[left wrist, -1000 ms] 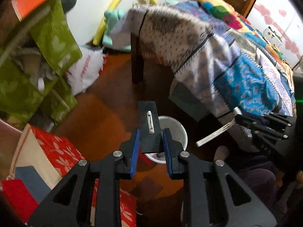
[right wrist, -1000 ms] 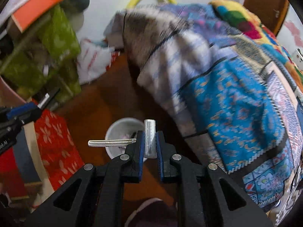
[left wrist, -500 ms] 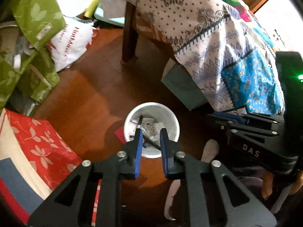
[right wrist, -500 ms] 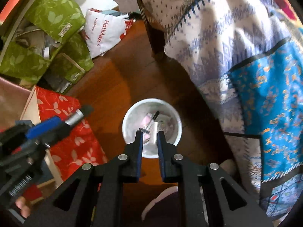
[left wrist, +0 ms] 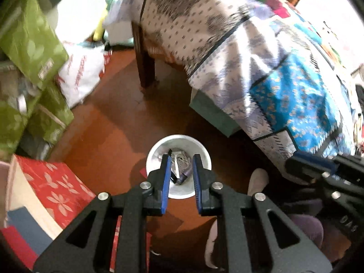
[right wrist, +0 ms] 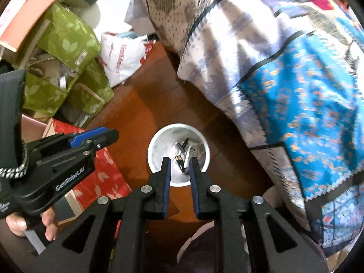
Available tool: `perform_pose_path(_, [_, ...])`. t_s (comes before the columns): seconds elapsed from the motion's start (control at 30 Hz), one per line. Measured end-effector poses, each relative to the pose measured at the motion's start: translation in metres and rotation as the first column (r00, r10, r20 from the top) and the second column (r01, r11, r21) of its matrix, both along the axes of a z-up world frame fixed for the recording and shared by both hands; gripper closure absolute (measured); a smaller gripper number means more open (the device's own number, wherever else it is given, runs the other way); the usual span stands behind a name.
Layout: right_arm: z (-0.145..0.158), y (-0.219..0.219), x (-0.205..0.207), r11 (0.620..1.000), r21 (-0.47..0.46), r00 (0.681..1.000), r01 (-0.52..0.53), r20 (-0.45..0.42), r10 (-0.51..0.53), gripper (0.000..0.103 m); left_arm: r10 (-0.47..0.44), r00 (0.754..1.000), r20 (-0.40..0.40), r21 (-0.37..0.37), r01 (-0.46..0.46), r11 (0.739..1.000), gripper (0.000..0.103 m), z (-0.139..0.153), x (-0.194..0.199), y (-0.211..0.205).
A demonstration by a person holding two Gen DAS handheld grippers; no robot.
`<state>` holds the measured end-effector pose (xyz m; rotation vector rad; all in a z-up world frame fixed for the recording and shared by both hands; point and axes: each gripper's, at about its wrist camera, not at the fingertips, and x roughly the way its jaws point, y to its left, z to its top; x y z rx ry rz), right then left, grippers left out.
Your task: Collect trash
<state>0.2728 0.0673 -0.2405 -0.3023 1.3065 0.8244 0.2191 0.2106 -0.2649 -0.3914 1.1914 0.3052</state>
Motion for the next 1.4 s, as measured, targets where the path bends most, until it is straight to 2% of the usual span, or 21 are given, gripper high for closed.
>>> perform_pose_path(0.13, [0.044,-0.025,-0.013,0.996,0.081,0.996,0.041,0.074,-0.047,0.088,-0.05,0.995,0.086,0.073,0.044,0.996,0.084,0.052,-0.021,-0.021])
perform_pose_path(0.27, [0.095,-0.057,-0.03,0.98,0.181,0.981,0.086,0.155,-0.115,0.088,-0.09,0.974,0.207,0.125,0.065,0.99,0.079,0.115,-0.051,-0.041])
perform_pose_path(0.37, [0.137,-0.086,-0.048,0.961,0.245,0.951,0.126,0.245,-0.188,0.088,-0.112,0.935,0.338,0.187,0.05,0.981,0.066,0.168,-0.081,-0.06])
perform_pose_path(0.43, [0.162,-0.106,-0.063,0.943,0.299,0.926,0.148,0.294,-0.238,0.088,-0.133,0.891,0.434,0.208,0.044,0.977,0.061,0.204,-0.105,-0.073])
perform_pose_path(0.6, [0.222,-0.159,-0.109,0.886,0.422,0.832,0.194,0.407,-0.376,0.088,-0.206,0.782,0.588,0.259,0.058,0.964,0.06,0.272,-0.157,-0.109])
perform_pose_path(0.63, [0.234,-0.171,-0.124,0.87,0.449,0.799,0.203,0.438,-0.412,0.088,-0.221,0.76,0.611,0.271,0.061,0.961,0.059,0.281,-0.167,-0.115])
perform_pose_path(0.67, [0.241,-0.178,-0.13,0.863,0.461,0.781,0.208,0.453,-0.431,0.087,-0.234,0.739,0.632,0.278,0.065,0.958,0.057,0.288,-0.177,-0.121])
perform_pose_path(0.7, [0.25,-0.188,-0.144,0.85,0.48,0.745,0.22,0.48,-0.463,0.086,-0.245,0.718,0.652,0.281,0.072,0.957,0.054,0.295,-0.186,-0.127])
perform_pose_path(0.8, [0.265,-0.207,-0.177,0.817,0.521,0.656,0.245,0.532,-0.536,0.056,-0.278,0.658,0.7,0.297,0.085,0.951,0.048,0.309,-0.216,-0.145])
perform_pose_path(0.83, [0.268,-0.212,-0.188,0.806,0.536,0.621,0.252,0.549,-0.559,0.045,-0.283,0.647,0.708,0.297,0.091,0.951,0.045,0.311,-0.223,-0.148])
perform_pose_path(0.93, [0.274,-0.22,-0.215,0.797,0.541,0.547,0.269,0.595,-0.589,0.037,-0.288,0.631,0.72,0.284,0.11,0.952,0.034,0.313,-0.243,-0.158])
perform_pose_path(1.0, [0.274,-0.219,-0.227,0.8,0.526,0.518,0.288,0.617,-0.592,0.025,-0.288,0.623,0.727,0.278,0.117,0.954,0.031,0.312,-0.252,-0.162])
perform_pose_path(1.03, [0.273,-0.22,-0.233,0.799,0.522,0.505,0.297,0.625,-0.596,0.019,-0.286,0.623,0.728,0.272,0.12,0.955,0.025,0.31,-0.256,-0.164])
perform_pose_path(1.1, [0.272,-0.223,-0.242,0.799,0.514,0.483,0.312,0.639,-0.599,0.015,-0.283,0.626,0.727,0.272,0.116,0.955,0.015,0.306,-0.263,-0.168])
perform_pose_path(1.23, [0.272,-0.23,-0.257,0.799,0.495,0.452,0.341,0.658,-0.602,0.001,-0.314,0.632,0.709,0.328,0.099,0.94,0.013,0.301,-0.272,-0.183])
perform_pose_path(1.3, [0.272,-0.232,-0.26,0.789,0.502,0.433,0.354,0.66,-0.614,0.0,-0.321,0.631,0.706,0.329,0.109,0.938,0.012,0.298,-0.275,-0.185])
perform_pose_path(1.4, [0.271,-0.237,-0.265,0.781,0.512,0.427,0.357,0.654,-0.625,0.0,-0.33,0.629,0.704,0.344,0.104,0.933,0.012,0.298,-0.278,-0.19])
